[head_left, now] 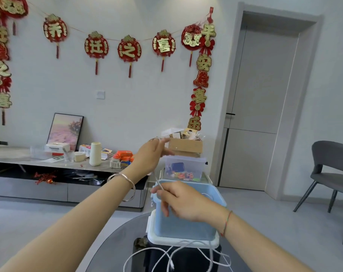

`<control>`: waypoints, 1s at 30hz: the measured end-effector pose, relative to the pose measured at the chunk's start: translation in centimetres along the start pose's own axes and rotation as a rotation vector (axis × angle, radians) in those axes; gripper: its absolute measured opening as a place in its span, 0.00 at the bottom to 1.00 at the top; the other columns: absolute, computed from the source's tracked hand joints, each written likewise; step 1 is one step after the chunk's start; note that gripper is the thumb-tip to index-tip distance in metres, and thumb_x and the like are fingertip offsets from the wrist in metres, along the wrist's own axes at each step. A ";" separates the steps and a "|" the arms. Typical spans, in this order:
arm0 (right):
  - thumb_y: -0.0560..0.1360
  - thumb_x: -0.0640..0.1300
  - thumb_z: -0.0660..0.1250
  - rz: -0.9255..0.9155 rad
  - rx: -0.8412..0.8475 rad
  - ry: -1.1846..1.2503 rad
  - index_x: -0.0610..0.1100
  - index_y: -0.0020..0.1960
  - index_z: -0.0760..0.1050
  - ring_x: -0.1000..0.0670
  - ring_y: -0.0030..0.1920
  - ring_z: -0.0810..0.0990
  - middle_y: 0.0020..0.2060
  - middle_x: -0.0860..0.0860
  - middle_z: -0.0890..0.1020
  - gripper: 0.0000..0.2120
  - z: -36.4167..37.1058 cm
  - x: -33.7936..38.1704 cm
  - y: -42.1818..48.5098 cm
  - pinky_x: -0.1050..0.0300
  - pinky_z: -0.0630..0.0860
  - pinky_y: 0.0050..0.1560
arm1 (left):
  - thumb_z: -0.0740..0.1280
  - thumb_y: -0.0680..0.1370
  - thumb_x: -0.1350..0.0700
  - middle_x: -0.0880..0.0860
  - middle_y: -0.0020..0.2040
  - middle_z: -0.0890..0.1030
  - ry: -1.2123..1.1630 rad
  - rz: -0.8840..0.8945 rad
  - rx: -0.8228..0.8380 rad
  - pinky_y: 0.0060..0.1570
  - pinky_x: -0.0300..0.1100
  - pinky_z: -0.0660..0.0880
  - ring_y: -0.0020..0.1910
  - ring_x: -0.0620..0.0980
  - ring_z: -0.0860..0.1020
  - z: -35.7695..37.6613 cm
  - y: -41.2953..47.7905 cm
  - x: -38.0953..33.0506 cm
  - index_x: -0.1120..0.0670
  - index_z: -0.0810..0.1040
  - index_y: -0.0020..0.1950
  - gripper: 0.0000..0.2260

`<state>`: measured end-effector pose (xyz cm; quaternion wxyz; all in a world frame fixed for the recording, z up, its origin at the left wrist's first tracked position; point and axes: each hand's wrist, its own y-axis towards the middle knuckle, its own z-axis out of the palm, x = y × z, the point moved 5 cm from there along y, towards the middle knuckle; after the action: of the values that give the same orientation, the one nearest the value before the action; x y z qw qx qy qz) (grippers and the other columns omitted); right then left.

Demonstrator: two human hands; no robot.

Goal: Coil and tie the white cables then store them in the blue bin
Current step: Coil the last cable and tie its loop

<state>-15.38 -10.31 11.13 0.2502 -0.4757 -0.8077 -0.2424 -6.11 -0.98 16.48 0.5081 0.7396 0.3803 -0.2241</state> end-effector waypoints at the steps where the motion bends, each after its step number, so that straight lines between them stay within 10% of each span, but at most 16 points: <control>1: 0.82 0.45 0.53 -0.049 -0.063 -0.095 0.43 0.58 0.75 0.60 0.23 0.68 0.27 0.55 0.73 0.13 -0.9 0.6 0.1 0.65 0.64 0.29 | 0.50 0.84 0.54 0.50 0.42 0.84 0.082 0.025 0.053 0.55 0.44 0.76 0.46 0.47 0.81 0.2 -0.3 0.1 0.56 0.75 0.63 0.17; 7: 0.80 0.51 0.58 -0.285 -0.493 -0.324 0.48 0.40 0.77 0.56 0.32 0.73 0.30 0.54 0.77 0.14 -6.5 2.6 -0.3 0.55 0.70 0.37 | 0.51 0.84 0.53 0.51 0.22 0.72 0.029 -0.032 0.342 0.31 0.37 0.68 0.23 0.49 0.68 -0.1 -2.5 -1.6 0.52 0.78 0.33 0.24; 16: 0.75 0.43 0.67 -0.386 -0.658 0.254 0.36 0.37 0.76 0.60 0.26 0.67 0.24 0.57 0.72 0.12 -10.3 2.6 1.1 0.70 0.64 0.31 | 0.48 0.81 0.45 0.46 0.19 0.59 -0.714 -0.158 0.655 0.21 0.35 0.52 0.17 0.41 0.56 0.3 -3.4 -5.1 0.57 0.79 0.34 0.27; 30: 0.84 0.46 0.49 -0.008 -0.334 0.570 0.41 0.59 0.74 0.55 0.21 0.66 0.30 0.49 0.75 0.16 -2.6 -2.1 3.1 0.63 0.67 0.21 | 0.47 0.84 0.47 0.45 0.28 0.76 -0.929 -0.028 0.117 0.33 0.33 0.74 0.29 0.42 0.78 -0.8 -0.2 -6.7 0.56 0.77 0.55 0.21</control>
<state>-11.33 -11.97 12.28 0.3837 -0.4198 -0.6562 -0.4959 -10.44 -2.49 21.44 0.5788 0.5832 0.1092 -0.5594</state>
